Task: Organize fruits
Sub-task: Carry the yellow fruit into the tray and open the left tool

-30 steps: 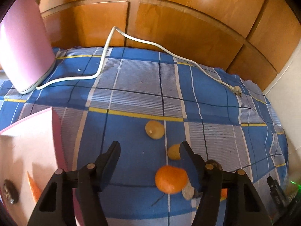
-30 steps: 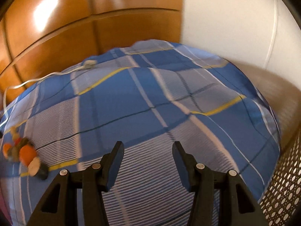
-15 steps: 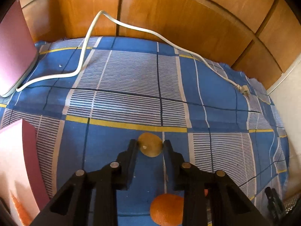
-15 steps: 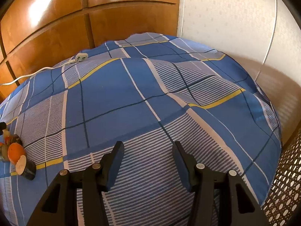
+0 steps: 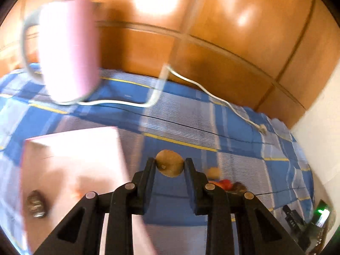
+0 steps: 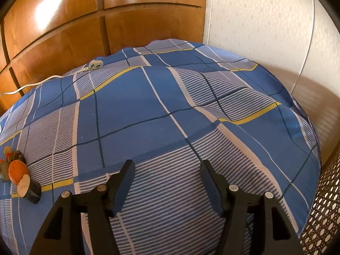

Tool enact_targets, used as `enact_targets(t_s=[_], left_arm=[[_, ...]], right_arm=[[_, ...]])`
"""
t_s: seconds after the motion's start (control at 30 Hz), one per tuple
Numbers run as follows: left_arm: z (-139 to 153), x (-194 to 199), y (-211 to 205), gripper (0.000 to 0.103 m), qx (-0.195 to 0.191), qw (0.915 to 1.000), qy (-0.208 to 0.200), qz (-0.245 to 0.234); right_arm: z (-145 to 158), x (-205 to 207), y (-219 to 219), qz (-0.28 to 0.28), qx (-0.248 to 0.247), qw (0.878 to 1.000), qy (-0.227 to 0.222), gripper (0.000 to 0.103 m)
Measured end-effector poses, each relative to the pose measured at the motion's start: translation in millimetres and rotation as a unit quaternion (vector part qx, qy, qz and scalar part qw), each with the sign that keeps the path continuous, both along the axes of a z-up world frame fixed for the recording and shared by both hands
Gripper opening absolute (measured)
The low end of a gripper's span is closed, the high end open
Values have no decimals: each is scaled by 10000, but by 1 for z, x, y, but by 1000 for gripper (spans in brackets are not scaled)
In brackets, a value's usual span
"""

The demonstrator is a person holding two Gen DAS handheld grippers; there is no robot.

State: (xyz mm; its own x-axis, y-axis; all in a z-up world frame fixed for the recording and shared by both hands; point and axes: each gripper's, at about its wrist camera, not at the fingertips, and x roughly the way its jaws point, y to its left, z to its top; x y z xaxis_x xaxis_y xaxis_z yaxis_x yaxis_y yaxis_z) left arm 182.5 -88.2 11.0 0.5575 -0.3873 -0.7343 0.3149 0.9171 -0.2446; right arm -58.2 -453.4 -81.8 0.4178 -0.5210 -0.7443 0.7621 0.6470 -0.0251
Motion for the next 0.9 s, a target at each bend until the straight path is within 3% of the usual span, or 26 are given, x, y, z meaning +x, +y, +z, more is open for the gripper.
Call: enact_targets(t_s=[0.2,0.33,0.57,0.67,0.8,0.9], left_arm=[[-6,1,83,28,293,9945,-20,1005],[-21,6,113,28,420,9894,134,1384],[-42,-7,125,29,502,9867,258,1524],[-42,-23,127,39,468,9854,192,1625],[-32,-46,128,43,471,9837,7,1736],[-23,-64,133,55,394,9811,-128,1888]], right_arm=[[-1,1,2,34,-36,10000,9,65],[-1,2,2,29,-47,10000,1,65],[-1,3,4,44,-120,9999,50,65],[-2,3,4,49,-131,9999,44,65],[-2,2,5,56,-166,9998,48,65],[-2,2,5,54,-184,9998,46,65]])
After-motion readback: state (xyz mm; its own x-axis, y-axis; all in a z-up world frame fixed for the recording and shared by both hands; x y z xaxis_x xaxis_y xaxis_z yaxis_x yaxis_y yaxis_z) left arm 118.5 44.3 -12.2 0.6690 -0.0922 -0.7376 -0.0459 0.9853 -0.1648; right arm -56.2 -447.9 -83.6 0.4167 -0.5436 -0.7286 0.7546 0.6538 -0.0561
